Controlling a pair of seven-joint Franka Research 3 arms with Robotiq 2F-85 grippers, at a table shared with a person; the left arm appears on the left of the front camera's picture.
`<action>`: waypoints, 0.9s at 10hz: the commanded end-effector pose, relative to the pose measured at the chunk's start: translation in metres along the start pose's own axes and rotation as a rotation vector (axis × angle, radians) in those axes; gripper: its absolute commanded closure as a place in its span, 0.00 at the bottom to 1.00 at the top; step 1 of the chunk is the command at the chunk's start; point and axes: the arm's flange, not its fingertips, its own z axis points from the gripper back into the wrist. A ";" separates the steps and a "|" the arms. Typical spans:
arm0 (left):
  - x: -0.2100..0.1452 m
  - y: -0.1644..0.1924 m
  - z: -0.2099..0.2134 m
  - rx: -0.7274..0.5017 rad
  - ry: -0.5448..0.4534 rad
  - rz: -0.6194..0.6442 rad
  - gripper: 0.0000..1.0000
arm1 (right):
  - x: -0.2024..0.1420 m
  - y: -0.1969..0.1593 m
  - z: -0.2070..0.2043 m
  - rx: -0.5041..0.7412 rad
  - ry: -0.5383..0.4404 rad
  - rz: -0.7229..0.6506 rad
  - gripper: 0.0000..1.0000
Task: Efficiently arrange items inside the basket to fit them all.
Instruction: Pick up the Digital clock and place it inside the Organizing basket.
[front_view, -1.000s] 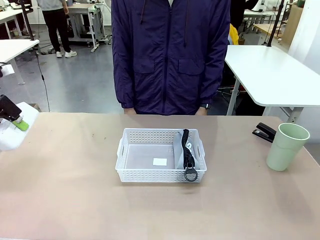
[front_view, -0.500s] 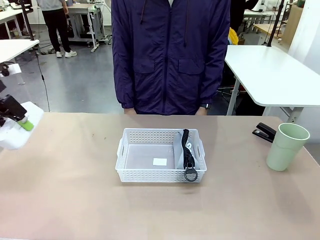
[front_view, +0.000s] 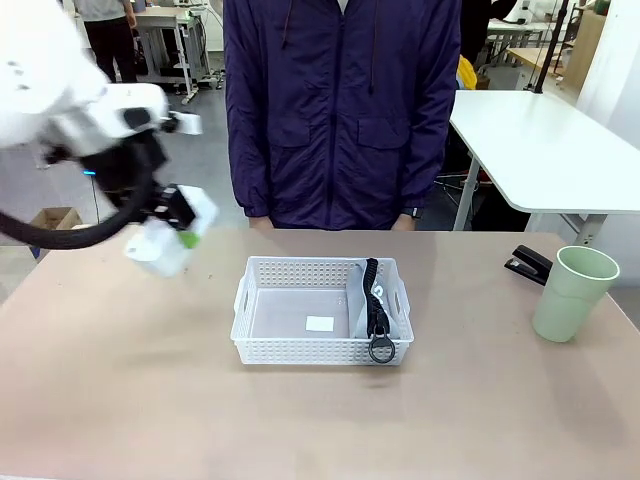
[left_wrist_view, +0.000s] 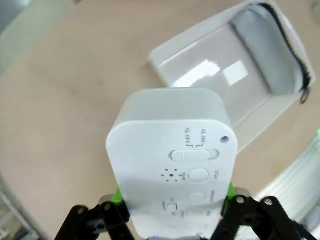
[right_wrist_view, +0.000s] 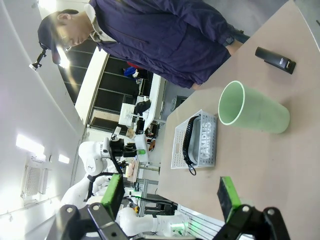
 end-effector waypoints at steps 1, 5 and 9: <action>0.043 -0.017 -0.025 0.073 0.000 -0.035 0.22 | 0.002 0.001 0.000 0.017 -0.010 0.025 0.00; 0.090 -0.105 -0.109 0.018 0.189 -0.019 0.22 | 0.002 0.001 0.000 0.017 -0.010 0.025 0.00; 0.095 -0.116 -0.156 0.055 0.220 -0.117 0.22 | 0.002 0.001 0.000 0.017 -0.010 0.025 0.00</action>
